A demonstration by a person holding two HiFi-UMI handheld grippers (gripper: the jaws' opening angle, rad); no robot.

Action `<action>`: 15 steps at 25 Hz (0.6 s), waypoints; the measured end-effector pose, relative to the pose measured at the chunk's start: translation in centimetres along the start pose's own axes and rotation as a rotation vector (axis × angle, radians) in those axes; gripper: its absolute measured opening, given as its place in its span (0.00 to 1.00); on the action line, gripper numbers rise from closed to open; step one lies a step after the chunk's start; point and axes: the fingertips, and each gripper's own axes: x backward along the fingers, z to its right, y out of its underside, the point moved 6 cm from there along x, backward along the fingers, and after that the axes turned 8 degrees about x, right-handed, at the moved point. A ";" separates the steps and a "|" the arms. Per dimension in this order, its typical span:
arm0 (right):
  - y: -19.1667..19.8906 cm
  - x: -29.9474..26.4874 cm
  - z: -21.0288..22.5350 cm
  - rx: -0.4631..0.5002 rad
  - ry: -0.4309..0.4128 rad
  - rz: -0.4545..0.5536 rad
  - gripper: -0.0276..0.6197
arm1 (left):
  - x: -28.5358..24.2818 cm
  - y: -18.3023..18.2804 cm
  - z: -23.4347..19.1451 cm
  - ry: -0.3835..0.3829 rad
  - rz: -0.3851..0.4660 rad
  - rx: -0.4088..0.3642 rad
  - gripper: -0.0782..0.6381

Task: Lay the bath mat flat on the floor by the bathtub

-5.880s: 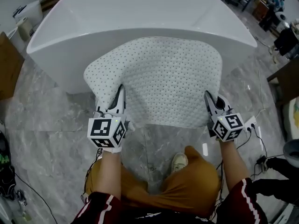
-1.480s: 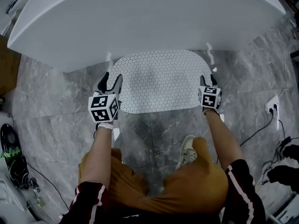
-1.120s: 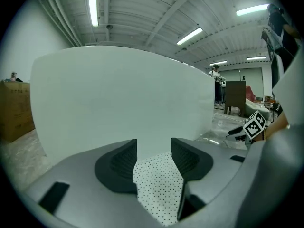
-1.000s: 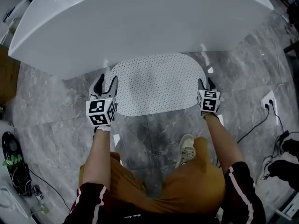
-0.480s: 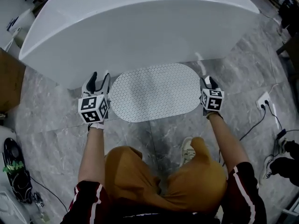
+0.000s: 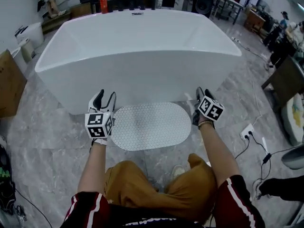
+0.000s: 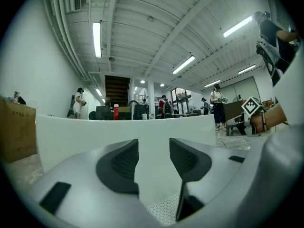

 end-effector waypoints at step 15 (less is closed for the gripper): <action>-3.0 6.8 -10.6 0.010 -0.219 -0.078 0.38 | 3.7 -6.6 5.3 0.109 -0.032 0.150 0.40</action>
